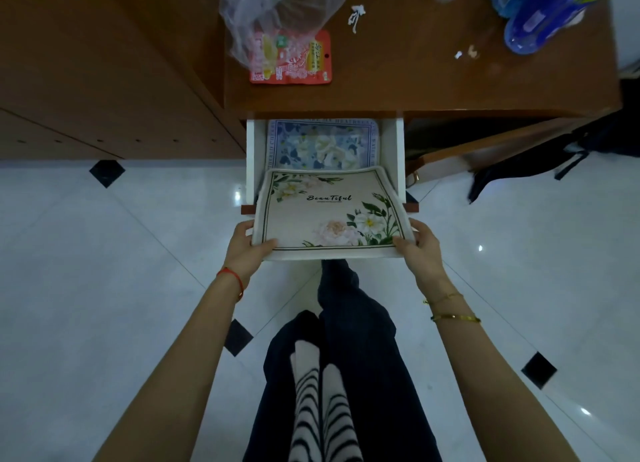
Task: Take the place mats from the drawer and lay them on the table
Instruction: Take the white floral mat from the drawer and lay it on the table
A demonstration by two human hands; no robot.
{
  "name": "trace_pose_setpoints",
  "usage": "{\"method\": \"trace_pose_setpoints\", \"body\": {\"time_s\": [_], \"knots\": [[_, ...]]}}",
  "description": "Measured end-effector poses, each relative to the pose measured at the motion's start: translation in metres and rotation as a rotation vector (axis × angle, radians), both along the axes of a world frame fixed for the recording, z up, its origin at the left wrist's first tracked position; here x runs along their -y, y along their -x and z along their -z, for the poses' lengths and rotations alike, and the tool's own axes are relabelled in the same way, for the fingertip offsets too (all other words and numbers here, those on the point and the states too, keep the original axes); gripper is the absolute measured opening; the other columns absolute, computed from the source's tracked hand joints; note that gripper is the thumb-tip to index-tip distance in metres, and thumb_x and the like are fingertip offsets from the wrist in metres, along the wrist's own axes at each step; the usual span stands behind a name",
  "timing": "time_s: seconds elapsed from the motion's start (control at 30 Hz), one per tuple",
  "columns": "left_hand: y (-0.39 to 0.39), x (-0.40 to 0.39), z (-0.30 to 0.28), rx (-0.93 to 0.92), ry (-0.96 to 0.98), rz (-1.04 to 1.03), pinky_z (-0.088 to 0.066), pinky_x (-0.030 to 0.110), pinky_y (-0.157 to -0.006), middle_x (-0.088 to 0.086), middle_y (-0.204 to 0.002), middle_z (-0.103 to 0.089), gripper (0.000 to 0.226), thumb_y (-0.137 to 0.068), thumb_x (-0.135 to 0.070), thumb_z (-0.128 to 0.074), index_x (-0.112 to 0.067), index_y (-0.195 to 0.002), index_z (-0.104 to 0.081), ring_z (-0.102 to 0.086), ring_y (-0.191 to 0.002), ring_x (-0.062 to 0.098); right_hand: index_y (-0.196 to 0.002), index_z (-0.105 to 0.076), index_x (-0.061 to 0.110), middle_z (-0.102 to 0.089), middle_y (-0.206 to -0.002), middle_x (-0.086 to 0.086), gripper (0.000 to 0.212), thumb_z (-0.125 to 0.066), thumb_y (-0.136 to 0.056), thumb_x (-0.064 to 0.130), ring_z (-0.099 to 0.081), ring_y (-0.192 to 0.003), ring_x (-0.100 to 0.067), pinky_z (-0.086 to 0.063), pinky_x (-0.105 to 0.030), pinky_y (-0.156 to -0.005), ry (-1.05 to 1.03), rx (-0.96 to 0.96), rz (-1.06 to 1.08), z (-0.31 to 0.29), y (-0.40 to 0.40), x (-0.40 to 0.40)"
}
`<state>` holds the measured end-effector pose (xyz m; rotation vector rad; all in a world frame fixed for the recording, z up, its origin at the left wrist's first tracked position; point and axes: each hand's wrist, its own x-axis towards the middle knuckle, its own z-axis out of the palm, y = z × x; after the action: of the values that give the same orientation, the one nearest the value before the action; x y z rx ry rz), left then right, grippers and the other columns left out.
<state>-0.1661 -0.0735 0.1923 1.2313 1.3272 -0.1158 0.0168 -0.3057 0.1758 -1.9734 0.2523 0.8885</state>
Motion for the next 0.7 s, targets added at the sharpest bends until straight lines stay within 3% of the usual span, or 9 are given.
{"method": "trace_pose_setpoints", "body": {"time_s": [0.1, 0.2, 0.3, 0.43, 0.53, 0.7], "knots": [[0.001, 0.007, -0.023, 0.038, -0.006, -0.026, -0.052, 0.029, -0.073, 0.016, -0.114, -0.058, 0.053, -0.085, 0.003, -0.066, -0.007, -0.131, -0.042, -0.059, -0.085, 0.017, -0.133, -0.049, 0.011, -0.061, -0.111, -0.015, 0.045, -0.057, -0.09, -0.004, -0.06, -0.096, -0.024, -0.051, -0.026, -0.079, -0.029, 0.044, -0.045, -0.023, 0.004, 0.003], [0.003, 0.016, -0.057, 0.119, -0.061, 0.022, -0.054, 0.042, -0.087, 0.016, -0.114, -0.061, 0.051, -0.084, 0.006, -0.064, -0.018, -0.125, -0.045, -0.062, -0.094, 0.025, -0.13, -0.048, 0.017, -0.064, -0.108, -0.015, 0.047, -0.056, -0.089, -0.007, -0.063, -0.093, -0.024, -0.051, -0.019, -0.071, -0.086, 0.13, -0.144, -0.058, 0.014, 0.011], [0.009, 0.028, -0.106, 0.21, -0.123, 0.056, -0.054, 0.044, -0.09, 0.016, -0.119, -0.062, 0.051, -0.085, 0.007, -0.062, -0.025, -0.121, -0.046, -0.063, -0.1, 0.026, -0.13, -0.047, 0.017, -0.062, -0.11, -0.016, 0.048, -0.053, -0.09, -0.009, -0.063, -0.094, -0.02, -0.051, -0.011, -0.07, -0.167, 0.222, -0.175, -0.106, 0.026, 0.022], [0.026, 0.044, -0.178, 0.301, -0.173, 0.033, -0.054, 0.043, -0.091, 0.016, -0.113, -0.064, 0.051, -0.087, 0.007, -0.06, -0.024, -0.123, -0.044, -0.064, -0.096, 0.021, -0.124, -0.045, 0.031, -0.058, -0.121, -0.02, 0.054, -0.051, -0.091, -0.011, -0.06, -0.108, -0.026, -0.053, -0.016, -0.079, -0.288, 0.294, -0.128, -0.18, 0.043, 0.042], [0.043, 0.058, -0.229, 0.365, -0.197, 0.014, -0.053, 0.043, -0.091, 0.018, -0.114, -0.065, 0.051, -0.087, 0.006, -0.061, -0.021, -0.126, -0.043, -0.065, -0.097, 0.022, -0.126, -0.046, 0.031, -0.057, -0.125, -0.021, 0.054, -0.051, -0.091, -0.01, -0.059, -0.115, -0.03, -0.054, -0.022, -0.087, -0.348, 0.336, -0.117, -0.23, 0.055, 0.058], [0.066, 0.084, -0.294, 0.441, -0.215, -0.021, -0.057, 0.036, -0.081, 0.005, -0.1, -0.07, 0.049, -0.087, 0.006, -0.062, -0.018, -0.125, -0.043, -0.069, -0.088, 0.015, -0.127, -0.045, 0.027, -0.06, -0.123, -0.02, 0.052, -0.052, -0.091, -0.01, -0.063, -0.111, -0.027, -0.055, -0.032, -0.092, -0.421, 0.367, -0.109, -0.295, 0.074, 0.083]]}}
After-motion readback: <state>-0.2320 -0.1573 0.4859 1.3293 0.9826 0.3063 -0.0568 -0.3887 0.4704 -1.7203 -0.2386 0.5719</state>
